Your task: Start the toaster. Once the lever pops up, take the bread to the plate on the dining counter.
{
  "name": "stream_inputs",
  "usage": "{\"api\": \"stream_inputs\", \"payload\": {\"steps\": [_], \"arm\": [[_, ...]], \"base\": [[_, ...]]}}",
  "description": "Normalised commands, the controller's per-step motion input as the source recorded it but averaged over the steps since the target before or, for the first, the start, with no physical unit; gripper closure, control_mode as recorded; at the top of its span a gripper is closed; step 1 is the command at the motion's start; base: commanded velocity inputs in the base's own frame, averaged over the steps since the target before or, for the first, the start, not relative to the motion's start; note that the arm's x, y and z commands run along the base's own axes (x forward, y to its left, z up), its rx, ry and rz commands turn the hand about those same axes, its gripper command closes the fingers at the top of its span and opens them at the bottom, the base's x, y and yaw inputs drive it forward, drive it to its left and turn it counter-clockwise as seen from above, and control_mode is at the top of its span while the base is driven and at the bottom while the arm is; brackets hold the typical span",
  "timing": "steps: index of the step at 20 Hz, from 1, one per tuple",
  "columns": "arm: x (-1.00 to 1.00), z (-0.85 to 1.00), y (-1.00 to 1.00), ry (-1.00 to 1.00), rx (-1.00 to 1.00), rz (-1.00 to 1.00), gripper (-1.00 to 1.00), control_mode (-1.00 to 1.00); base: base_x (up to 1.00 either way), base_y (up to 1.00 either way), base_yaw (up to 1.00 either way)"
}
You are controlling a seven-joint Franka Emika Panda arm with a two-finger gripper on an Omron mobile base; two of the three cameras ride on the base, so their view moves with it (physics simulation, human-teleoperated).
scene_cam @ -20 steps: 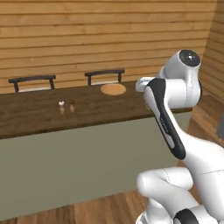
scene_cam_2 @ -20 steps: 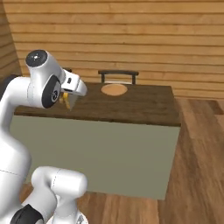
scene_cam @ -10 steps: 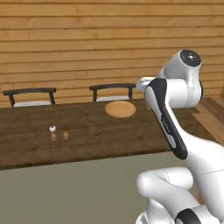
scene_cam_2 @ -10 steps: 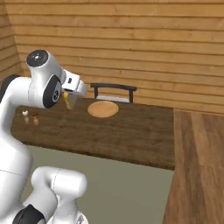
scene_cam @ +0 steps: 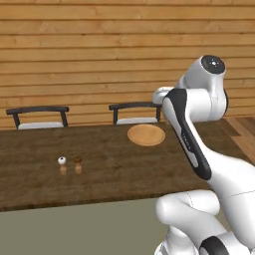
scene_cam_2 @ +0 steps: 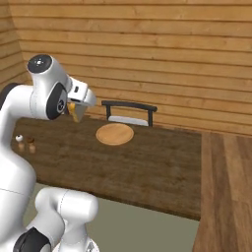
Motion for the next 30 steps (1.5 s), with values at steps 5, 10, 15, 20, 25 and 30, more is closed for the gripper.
{"api": "stream_inputs", "payload": {"steps": [5, 10, 15, 20, 25, 30], "arm": [[0.00, 0.00, 0.00, 0.00, 0.00, 0.00, 1.00, 1.00], [0.00, 0.00, 0.00, 0.00, 0.00, 0.00, 1.00, 1.00], [0.19, 0.00, -0.41, 0.00, 0.10, 0.05, 1.00, -1.00], [0.64, -0.15, -0.62, 0.09, 0.20, 0.14, 1.00, -1.00], [0.91, -0.44, -0.47, 0.14, 0.25, 0.21, 1.00, -1.00], [1.00, -0.67, -0.01, 0.16, 0.17, 0.17, 1.00, -1.00]], "base": [[0.86, 0.00, 0.10], [0.05, 0.00, 0.00], [0.02, 0.00, 0.00], [0.00, 0.00, 0.00], [0.00, 0.00, 0.00], [0.00, 0.00, 0.00]]}}
